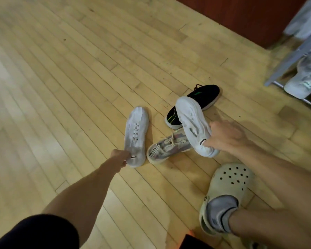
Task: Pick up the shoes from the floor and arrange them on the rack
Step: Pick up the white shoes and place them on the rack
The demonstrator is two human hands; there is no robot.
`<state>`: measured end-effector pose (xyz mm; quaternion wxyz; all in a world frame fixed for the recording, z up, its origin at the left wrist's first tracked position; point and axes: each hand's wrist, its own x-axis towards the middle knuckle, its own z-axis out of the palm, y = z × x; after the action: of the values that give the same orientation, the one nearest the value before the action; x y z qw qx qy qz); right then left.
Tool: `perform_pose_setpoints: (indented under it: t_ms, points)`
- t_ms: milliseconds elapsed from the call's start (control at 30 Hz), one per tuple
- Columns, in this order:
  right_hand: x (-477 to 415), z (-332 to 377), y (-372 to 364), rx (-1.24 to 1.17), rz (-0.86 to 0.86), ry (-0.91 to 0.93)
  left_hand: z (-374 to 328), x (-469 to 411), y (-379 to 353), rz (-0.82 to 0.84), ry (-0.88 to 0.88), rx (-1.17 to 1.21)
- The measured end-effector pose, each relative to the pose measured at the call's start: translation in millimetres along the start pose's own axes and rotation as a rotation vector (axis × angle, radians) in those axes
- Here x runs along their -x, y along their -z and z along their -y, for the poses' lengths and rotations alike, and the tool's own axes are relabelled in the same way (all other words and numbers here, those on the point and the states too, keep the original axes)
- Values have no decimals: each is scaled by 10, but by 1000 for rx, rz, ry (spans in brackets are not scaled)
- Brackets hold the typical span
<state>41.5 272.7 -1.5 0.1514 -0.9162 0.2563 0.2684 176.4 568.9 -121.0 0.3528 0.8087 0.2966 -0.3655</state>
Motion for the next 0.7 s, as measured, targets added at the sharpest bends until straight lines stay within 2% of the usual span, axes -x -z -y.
perform_pose_setpoints:
  t_ms: [133, 300, 500, 700]
  points:
    - [145, -7, -96, 250, -38, 64, 94, 114, -70, 73, 56, 104]
    - [261, -63, 38, 309, -17, 16, 61, 265, -54, 198, 15, 120]
    - [408, -360, 594, 259, -28, -49, -643, 651, 125, 250, -250, 105]
    - [727, -946, 1326, 176, -184, -127, -1606, 1545, -80, 414, -574, 24]
